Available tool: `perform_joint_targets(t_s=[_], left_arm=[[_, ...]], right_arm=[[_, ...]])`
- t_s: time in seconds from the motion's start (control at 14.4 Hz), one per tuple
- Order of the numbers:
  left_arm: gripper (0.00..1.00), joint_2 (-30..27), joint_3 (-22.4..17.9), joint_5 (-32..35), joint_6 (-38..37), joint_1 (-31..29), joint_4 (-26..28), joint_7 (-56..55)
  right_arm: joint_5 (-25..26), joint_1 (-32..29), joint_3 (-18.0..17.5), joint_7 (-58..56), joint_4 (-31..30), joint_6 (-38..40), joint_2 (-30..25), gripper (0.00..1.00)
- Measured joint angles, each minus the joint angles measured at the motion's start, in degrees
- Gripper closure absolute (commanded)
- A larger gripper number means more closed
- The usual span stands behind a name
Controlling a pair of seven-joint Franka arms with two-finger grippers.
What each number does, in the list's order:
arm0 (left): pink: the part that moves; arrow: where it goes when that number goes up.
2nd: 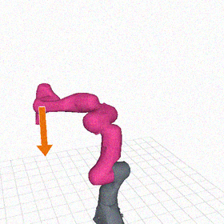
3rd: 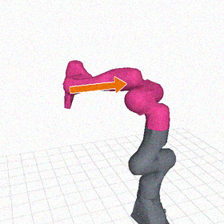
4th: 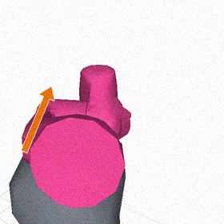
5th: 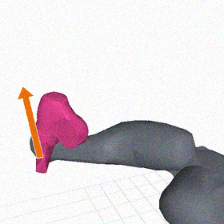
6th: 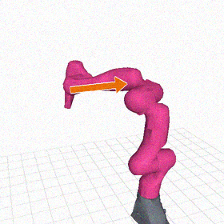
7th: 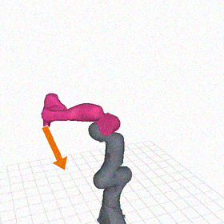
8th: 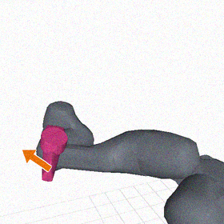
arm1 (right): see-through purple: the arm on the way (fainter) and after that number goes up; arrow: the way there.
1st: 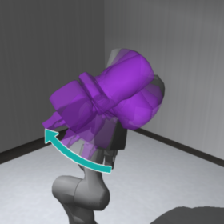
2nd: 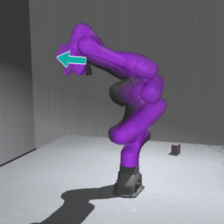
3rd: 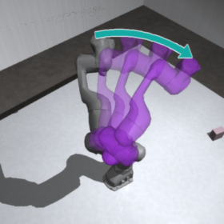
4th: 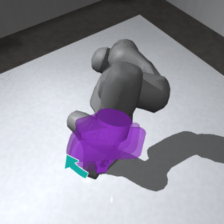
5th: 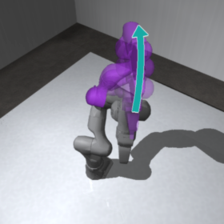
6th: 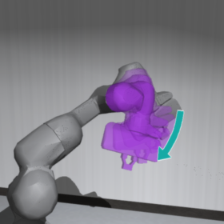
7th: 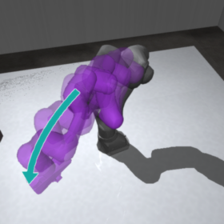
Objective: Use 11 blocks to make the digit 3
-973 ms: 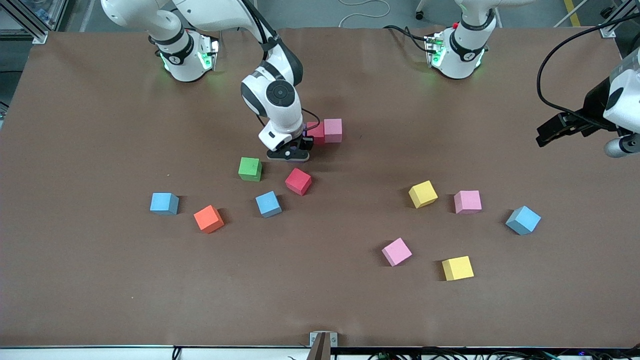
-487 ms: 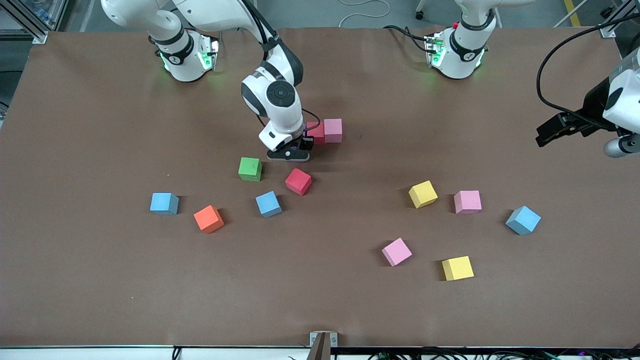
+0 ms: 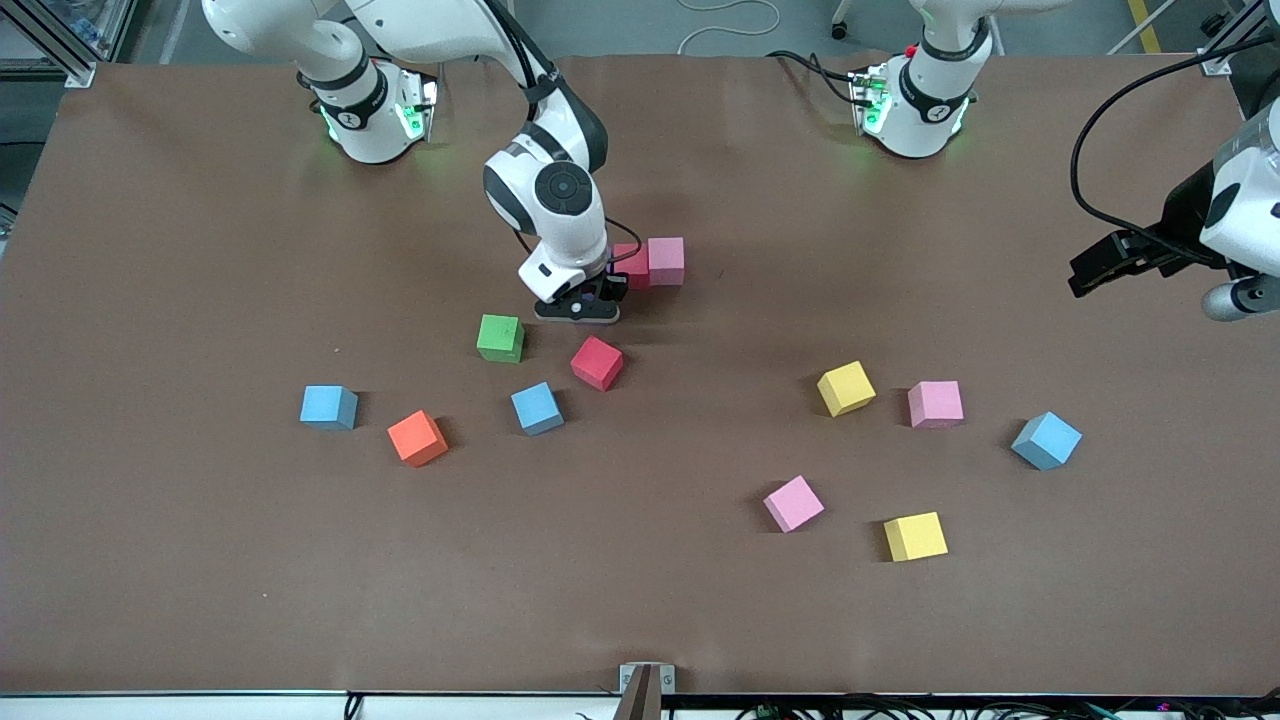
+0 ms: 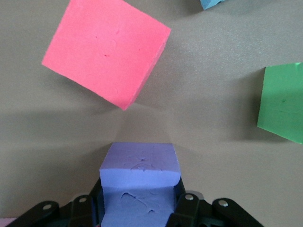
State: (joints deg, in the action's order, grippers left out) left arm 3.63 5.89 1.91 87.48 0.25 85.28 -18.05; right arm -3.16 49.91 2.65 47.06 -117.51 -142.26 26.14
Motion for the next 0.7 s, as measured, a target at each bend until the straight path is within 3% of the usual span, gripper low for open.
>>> perform_joint_targets(t_s=[0.7], left_arm=[[0.0,0.1,0.1,0.0,0.0,0.7,-0.1,0.0]], right_arm=[[0.0,0.5,0.0,0.0,1.1,1.4,0.5,0.99]])
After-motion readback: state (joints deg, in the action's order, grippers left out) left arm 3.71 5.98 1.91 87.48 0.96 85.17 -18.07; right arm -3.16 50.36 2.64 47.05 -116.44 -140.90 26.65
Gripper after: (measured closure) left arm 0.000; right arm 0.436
